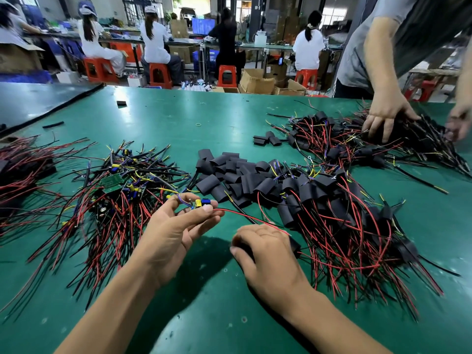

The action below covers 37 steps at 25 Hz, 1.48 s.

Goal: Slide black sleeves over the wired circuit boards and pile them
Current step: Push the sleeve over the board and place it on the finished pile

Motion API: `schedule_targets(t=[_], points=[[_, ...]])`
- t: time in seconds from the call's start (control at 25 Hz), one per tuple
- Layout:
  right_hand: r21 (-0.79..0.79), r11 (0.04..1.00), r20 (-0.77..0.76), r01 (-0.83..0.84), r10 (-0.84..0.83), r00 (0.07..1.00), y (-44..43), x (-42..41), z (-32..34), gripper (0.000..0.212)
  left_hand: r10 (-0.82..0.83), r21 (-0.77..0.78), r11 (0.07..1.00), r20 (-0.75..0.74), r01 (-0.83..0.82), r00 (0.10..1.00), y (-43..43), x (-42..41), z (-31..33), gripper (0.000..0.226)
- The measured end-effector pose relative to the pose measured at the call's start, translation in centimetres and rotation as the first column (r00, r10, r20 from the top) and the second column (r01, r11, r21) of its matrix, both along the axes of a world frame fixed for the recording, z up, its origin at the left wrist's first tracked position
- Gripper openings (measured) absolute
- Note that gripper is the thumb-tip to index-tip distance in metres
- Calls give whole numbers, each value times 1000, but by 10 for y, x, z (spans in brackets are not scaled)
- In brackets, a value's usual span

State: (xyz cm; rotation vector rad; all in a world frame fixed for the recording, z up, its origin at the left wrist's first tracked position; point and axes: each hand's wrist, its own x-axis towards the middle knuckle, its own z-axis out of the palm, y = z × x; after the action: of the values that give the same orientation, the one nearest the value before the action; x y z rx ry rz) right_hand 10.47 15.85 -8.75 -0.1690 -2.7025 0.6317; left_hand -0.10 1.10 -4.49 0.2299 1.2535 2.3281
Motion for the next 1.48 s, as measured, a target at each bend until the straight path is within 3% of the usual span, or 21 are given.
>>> schedule_targets(t=[0.28,0.4,0.6,0.76,1.0,1.2,1.48], points=[[-29,998,-29,-58,57,998,14,0,3,40,204,-24,979,-36,-205,978,-4,-4,2,34],[-34,998,-38,-44,43,998,17,1,6,38,252,-70,965,-35,-254,967,-5,-8,-3,34],[-302,952,-145,47,-95,985,15,0,7,29,253,-88,962,-71,-259,965,-7,-9,-9,34],[-264,964,-149,13,-54,987,17,1,10,27,202,-70,977,-38,-204,979,-5,-8,-8,31],[-259,960,-45,-105,96,994,15,1,9,30,150,-119,981,-48,-154,988,1,-5,-10,12],[-172,980,13,-100,104,994,19,1,11,34,225,-81,969,-103,-234,969,-2,-7,-7,21],[-118,987,249,-113,140,958,30,4,17,50,277,-261,902,-261,-344,925,-8,-9,-14,20]])
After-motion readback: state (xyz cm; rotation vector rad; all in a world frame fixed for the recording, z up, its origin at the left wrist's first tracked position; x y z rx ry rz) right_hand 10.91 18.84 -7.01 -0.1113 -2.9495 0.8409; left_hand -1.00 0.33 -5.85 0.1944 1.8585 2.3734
